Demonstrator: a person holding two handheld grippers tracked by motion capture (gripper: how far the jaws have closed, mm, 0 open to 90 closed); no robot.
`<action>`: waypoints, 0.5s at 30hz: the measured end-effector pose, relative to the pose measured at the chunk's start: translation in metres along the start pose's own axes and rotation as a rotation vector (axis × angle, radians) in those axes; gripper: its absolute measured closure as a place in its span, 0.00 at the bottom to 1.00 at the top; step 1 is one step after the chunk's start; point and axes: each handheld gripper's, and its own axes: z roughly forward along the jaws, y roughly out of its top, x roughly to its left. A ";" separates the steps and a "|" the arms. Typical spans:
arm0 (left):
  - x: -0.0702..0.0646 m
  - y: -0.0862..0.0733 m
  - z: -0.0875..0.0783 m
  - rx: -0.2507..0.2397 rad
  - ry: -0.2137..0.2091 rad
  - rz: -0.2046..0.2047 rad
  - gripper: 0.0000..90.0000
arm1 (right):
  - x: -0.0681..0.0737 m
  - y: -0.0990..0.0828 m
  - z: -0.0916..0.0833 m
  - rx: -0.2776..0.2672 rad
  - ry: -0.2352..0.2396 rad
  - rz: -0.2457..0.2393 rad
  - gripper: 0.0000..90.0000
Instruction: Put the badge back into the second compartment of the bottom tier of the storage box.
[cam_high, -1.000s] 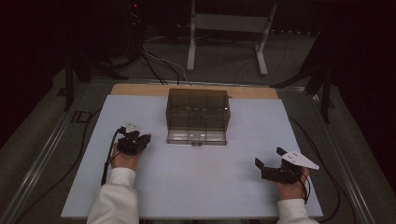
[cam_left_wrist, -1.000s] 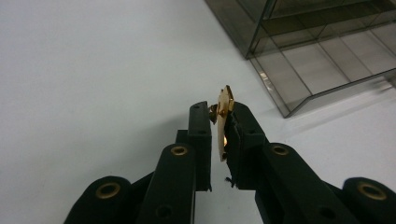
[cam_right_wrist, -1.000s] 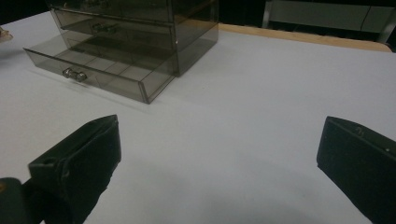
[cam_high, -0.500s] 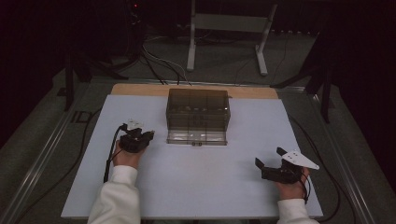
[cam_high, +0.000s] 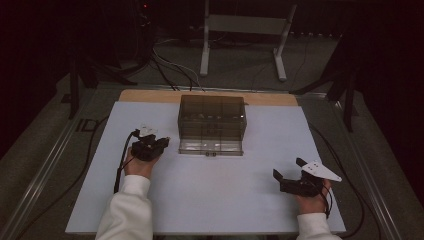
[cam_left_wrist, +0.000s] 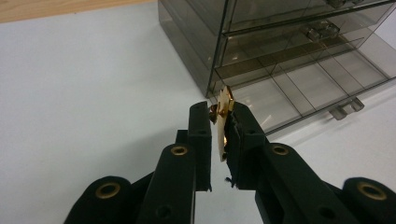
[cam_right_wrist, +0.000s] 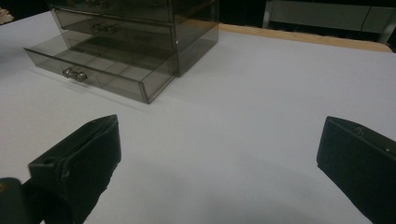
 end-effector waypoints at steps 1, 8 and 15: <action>0.000 0.001 0.000 -0.002 0.000 -0.001 0.91 | 0.000 0.000 0.000 0.000 0.000 0.000 0.00; -0.005 0.006 0.000 -0.013 -0.012 0.005 0.91 | 0.000 0.000 0.000 -0.001 0.000 0.000 0.00; -0.010 0.011 0.002 -0.026 -0.036 0.002 0.91 | 0.000 0.000 0.000 0.000 0.000 0.001 0.00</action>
